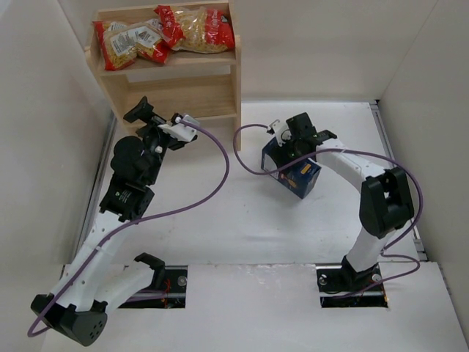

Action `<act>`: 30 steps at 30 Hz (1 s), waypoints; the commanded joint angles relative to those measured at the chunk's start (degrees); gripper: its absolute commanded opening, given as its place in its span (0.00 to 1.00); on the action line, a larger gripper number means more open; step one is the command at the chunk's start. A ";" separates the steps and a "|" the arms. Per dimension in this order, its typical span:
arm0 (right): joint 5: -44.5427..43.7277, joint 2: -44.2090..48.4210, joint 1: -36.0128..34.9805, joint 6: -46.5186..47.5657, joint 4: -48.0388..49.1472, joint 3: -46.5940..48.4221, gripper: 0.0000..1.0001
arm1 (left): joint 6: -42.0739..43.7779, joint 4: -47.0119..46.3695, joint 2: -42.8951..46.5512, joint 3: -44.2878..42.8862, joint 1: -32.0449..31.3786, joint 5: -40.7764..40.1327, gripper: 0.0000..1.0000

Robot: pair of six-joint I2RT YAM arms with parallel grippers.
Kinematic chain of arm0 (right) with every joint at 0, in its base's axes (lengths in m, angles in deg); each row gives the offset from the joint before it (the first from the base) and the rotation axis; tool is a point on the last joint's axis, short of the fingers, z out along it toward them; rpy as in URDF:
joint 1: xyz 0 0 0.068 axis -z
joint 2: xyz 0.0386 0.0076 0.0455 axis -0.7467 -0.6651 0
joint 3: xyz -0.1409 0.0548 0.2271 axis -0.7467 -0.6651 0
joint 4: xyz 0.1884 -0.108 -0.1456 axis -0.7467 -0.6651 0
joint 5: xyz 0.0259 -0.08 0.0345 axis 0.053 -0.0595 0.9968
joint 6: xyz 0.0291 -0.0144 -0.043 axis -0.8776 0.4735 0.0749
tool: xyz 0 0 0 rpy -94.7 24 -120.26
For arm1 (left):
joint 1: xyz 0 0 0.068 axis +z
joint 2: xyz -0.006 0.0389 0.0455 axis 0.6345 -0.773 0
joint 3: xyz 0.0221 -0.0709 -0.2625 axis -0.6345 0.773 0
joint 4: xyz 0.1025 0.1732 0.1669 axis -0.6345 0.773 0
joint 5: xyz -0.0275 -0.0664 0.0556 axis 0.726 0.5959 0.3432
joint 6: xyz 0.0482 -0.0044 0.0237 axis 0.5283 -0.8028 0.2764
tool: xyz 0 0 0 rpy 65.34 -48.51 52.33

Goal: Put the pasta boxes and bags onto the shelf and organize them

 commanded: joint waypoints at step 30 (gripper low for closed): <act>-35.35 19.90 -29.20 -109.57 95.29 -38.38 0.11 | -9.16 6.99 22.38 5.70 29.84 -19.99 1.00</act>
